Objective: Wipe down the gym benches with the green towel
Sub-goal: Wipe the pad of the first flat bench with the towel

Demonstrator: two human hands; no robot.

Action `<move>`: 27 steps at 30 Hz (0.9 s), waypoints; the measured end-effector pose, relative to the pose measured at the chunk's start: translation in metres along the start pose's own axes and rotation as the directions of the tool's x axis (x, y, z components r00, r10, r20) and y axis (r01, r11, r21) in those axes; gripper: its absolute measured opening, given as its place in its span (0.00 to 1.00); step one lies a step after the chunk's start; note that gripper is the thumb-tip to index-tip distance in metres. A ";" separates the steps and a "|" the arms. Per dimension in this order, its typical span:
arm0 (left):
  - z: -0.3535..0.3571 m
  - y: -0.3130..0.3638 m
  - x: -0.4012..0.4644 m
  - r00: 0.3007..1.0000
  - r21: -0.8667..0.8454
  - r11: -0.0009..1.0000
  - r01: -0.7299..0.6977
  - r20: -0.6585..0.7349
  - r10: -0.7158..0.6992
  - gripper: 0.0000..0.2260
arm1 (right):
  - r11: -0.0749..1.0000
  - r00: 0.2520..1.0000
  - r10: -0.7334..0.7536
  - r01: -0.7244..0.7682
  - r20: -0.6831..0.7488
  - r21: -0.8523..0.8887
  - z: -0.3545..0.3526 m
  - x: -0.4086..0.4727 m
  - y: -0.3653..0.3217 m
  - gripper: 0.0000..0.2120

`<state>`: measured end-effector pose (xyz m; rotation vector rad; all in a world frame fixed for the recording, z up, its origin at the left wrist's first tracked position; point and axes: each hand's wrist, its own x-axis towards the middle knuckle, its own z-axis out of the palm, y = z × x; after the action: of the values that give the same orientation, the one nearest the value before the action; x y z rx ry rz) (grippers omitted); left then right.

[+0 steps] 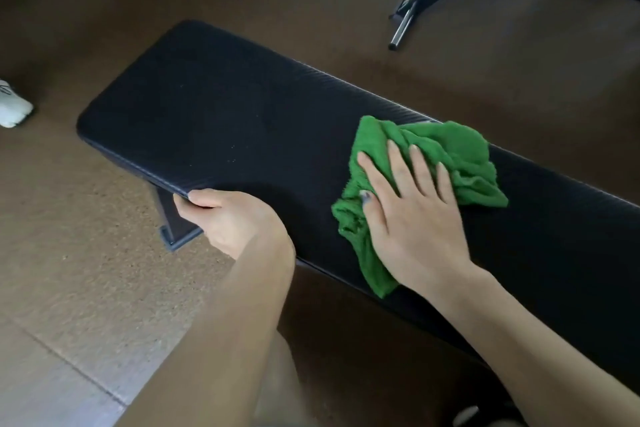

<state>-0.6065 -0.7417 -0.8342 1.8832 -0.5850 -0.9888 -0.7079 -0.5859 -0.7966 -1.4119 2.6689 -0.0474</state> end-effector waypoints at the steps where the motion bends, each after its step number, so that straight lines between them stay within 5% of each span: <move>1: 0.000 -0.002 0.001 0.999 0.004 1.000 -0.023 0.039 0.023 0.22 | 0.998 0.998 -0.054 0.054 -0.016 0.012 0.002 0.019 -0.013 0.28; 3: -0.006 -0.002 -0.003 0.990 0.008 0.998 -0.056 0.133 0.055 0.23 | 0.992 0.992 -0.122 0.123 -0.032 0.035 0.006 0.062 -0.034 0.27; 7: -0.012 0.002 -0.005 0.999 -0.001 1.000 -0.011 0.044 0.011 0.21 | 0.986 0.986 -0.161 0.159 0.052 0.050 -0.004 0.117 -0.063 0.26; 13: -0.022 0.007 -0.010 0.993 -0.083 0.997 -0.004 0.117 0.013 0.21 | 0.919 0.919 -0.393 0.392 -0.017 -0.038 0.005 0.043 -0.048 0.27; 18: -0.037 0.003 -0.002 0.969 -0.064 0.998 0.007 0.246 0.009 0.21 | 0.845 0.846 -0.529 0.532 0.064 -0.051 -0.001 0.028 -0.044 0.27; 27: -0.049 0.002 0.020 0.922 0.037 0.999 -0.026 0.386 0.010 0.19 | 0.843 0.841 -0.538 0.537 0.063 0.028 0.000 0.155 -0.138 0.25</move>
<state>-0.5549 -0.7326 -0.8271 1.7216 -0.8570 -1.3589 -0.6810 -0.7916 -0.7992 -2.0717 2.1255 -0.0595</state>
